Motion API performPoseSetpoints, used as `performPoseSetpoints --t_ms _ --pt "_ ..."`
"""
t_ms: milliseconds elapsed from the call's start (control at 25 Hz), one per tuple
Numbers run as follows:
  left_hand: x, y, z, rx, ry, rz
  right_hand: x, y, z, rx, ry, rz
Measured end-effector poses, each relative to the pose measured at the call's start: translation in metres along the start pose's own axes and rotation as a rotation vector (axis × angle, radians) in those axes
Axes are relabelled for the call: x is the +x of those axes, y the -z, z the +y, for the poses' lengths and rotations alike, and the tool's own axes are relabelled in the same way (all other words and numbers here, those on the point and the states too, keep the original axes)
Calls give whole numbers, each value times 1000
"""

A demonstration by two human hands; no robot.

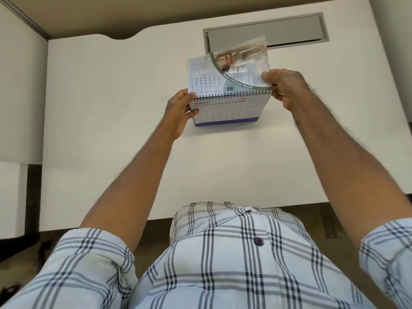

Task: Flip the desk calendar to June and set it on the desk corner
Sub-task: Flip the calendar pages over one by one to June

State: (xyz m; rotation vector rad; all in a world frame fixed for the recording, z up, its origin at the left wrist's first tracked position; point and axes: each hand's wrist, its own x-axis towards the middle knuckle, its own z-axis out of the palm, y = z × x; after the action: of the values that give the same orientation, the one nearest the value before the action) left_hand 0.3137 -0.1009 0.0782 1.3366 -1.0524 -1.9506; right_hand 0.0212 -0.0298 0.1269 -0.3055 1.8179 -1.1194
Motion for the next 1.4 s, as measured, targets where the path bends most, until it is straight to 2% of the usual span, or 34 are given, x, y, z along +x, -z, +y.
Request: performPoseSetpoints --t_ms 280,440,640,880,920,1000,1160,1240,1400 --pt "5 2 -2 -3 22 30 0 0 2 -89 137 73" --pt "5 -1 -3 -1 17 50 5 3 8 -200 158 134" --pt "4 -4 -3 -18 17 65 -1 0 11 -222 206 178" --pt "3 -5 -1 -18 11 70 -13 -6 12 -591 406 430" --pt "3 -5 0 -12 10 71 -13 -6 12 -590 452 418" --pt "2 -5 1 -12 10 63 -11 -5 11 -423 511 313" --pt "0 -8 5 -64 34 69 -15 2 16 28 429 20" --pt "1 -10 10 -81 73 93 -20 8 19 79 423 -64" --pt "3 -5 13 -63 135 88 -30 16 26 25 456 -137"
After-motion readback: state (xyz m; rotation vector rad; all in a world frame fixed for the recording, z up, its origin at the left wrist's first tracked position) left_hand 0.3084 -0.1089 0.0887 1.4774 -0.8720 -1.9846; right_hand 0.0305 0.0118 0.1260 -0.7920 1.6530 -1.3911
